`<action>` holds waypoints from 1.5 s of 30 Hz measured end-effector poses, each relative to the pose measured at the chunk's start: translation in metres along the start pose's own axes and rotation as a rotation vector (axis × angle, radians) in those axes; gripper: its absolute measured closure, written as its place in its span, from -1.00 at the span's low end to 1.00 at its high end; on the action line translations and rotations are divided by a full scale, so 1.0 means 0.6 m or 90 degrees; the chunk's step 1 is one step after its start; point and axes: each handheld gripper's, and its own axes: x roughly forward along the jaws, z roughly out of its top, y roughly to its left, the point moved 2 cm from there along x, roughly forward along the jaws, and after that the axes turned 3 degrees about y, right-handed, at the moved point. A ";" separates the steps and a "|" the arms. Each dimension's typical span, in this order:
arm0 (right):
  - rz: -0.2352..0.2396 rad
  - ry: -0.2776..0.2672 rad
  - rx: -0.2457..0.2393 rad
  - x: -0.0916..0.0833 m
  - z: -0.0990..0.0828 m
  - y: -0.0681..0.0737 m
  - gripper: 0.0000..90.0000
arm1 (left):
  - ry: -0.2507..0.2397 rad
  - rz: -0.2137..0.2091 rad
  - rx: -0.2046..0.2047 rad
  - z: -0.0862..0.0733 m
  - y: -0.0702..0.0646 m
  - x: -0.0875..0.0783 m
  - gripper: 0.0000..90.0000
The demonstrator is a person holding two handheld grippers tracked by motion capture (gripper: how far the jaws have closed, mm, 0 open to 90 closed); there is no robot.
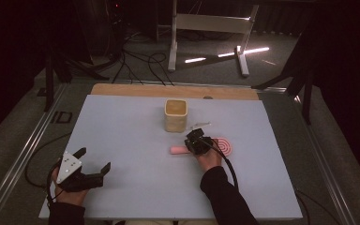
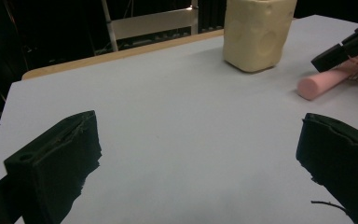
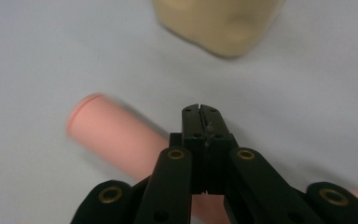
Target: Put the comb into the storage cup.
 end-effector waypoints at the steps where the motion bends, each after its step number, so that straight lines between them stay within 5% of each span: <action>1: -0.007 0.007 -0.008 -0.001 -0.003 0.002 1.00 | 0.000 0.000 0.000 0.000 0.000 0.000 -0.99; 24: 0.001 0.051 -0.054 -0.058 -0.045 -0.010 1.00 | 0.001 0.000 0.000 0.000 -0.001 0.000 -0.99; 45: 0.011 0.049 -0.048 -0.085 -0.074 -0.029 0.93 | 0.001 0.001 0.000 0.000 -0.003 0.001 -0.99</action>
